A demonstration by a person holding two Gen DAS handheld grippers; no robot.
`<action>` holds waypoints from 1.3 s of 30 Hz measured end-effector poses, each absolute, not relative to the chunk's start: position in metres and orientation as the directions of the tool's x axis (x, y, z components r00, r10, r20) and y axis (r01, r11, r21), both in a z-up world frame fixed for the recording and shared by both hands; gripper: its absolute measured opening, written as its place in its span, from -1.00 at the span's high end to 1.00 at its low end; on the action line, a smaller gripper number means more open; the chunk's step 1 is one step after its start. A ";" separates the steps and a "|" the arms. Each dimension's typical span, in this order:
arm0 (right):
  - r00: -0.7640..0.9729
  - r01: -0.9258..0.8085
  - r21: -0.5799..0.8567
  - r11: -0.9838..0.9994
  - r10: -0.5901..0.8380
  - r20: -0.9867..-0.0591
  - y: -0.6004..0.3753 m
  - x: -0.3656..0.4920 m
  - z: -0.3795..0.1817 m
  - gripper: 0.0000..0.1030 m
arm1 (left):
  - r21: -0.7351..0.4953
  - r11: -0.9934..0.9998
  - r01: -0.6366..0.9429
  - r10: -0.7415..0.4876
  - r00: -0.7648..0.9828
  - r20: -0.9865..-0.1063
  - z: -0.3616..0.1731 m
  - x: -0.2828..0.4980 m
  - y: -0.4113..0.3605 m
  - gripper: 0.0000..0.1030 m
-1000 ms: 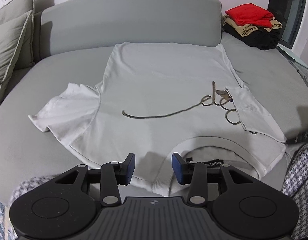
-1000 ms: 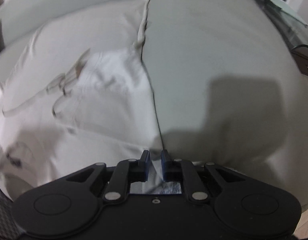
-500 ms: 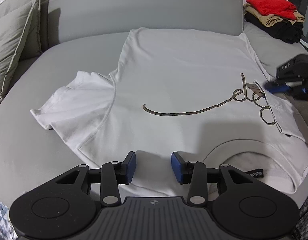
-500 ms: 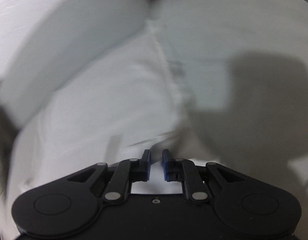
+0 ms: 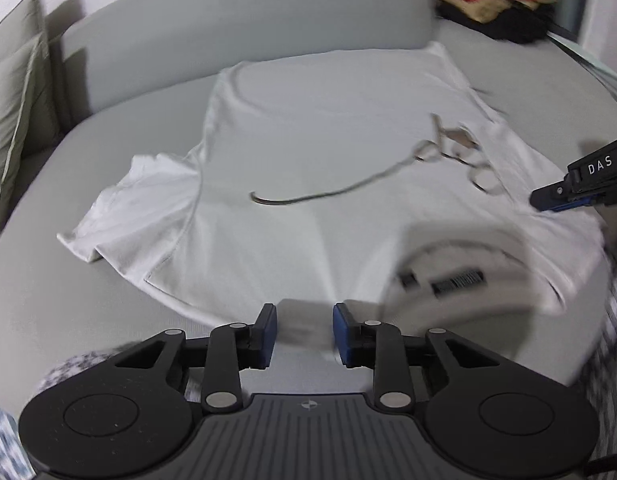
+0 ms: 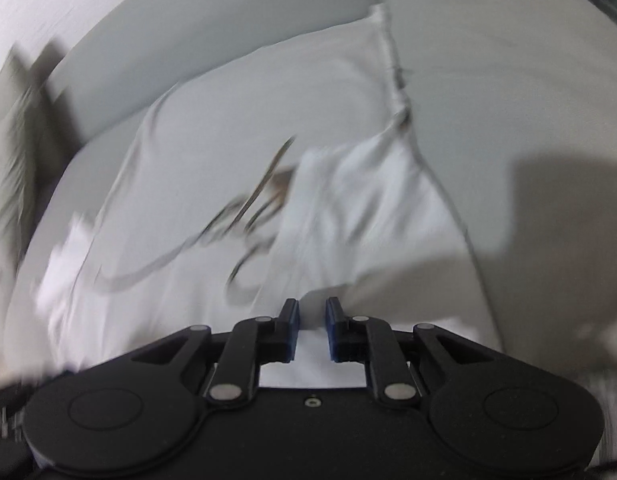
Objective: Fold clothes
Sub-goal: 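Fold the sleeve inward over the shirt body with the right tool, then close the left tool on the shirt's other side edge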
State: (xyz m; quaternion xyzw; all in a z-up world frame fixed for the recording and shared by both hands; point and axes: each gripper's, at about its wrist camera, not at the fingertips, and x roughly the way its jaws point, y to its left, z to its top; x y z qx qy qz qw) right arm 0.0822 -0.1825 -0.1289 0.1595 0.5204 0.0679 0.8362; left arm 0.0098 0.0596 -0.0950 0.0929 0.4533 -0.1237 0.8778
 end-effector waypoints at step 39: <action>0.507 0.207 0.676 0.708 0.513 -0.693 -0.166 0.057 -0.131 -0.15 | -0.427 0.841 -0.331 -0.161 0.601 -0.783 -0.122 0.143 0.295 1.00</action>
